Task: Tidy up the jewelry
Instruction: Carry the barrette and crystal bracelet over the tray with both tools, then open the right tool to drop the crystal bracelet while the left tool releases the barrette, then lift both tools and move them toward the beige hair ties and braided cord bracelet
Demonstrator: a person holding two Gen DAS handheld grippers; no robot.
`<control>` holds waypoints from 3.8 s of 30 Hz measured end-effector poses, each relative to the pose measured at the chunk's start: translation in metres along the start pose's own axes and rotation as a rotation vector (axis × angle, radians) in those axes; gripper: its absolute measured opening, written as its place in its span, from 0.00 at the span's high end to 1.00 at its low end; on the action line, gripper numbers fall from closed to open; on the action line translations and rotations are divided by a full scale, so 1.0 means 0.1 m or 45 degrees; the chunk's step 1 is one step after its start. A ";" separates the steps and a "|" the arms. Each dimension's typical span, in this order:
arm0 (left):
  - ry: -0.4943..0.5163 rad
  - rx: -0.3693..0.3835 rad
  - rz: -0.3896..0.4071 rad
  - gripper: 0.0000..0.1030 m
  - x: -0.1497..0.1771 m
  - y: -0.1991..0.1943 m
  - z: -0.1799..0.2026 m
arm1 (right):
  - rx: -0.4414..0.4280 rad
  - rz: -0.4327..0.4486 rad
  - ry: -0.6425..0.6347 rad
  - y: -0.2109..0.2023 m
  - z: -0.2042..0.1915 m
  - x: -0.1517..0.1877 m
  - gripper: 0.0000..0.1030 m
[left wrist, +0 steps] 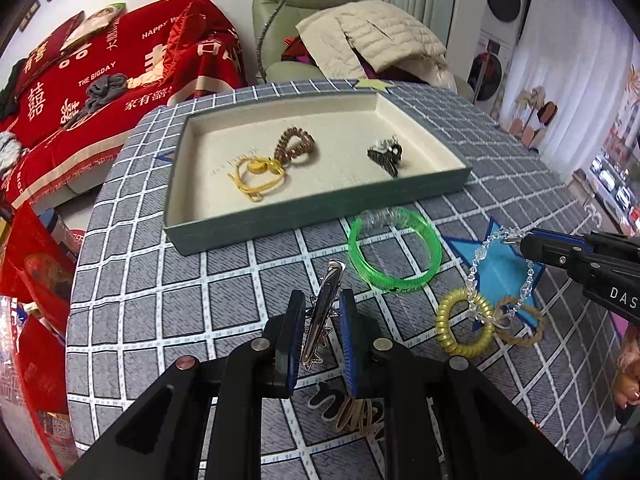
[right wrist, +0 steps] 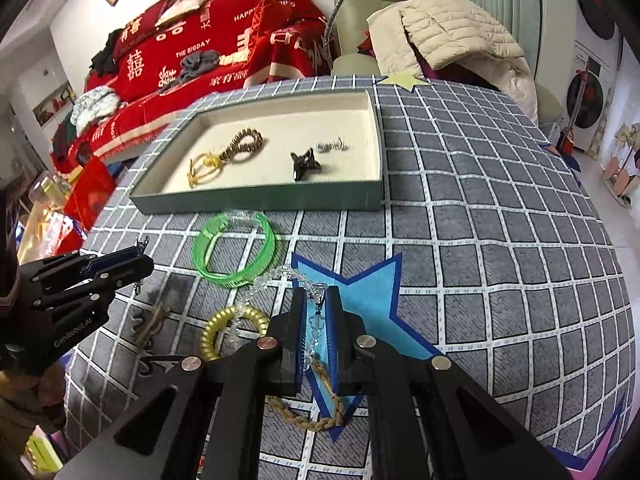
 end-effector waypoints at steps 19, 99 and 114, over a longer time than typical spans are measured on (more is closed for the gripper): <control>-0.093 -0.012 0.143 0.63 -0.38 -0.30 -0.27 | -0.082 0.111 -0.024 -0.37 -0.14 -0.50 0.90; -0.190 -0.319 0.173 0.00 -1.41 0.64 -0.77 | -0.089 0.115 0.194 0.62 0.11 -1.33 0.27; -0.159 -0.253 0.106 0.00 -0.55 0.18 -0.57 | -0.196 0.212 0.223 0.15 0.10 -0.92 0.00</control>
Point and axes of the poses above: each gripper's, at about its wrist camera, not at the fingertips, and y roughly the way its jaws point, z to its right, x to its underside, the point moved 5 cm from there along y, roughly the way its jaws point, and after that the axes turned 4 degrees about -z, right-handed, at the moved point
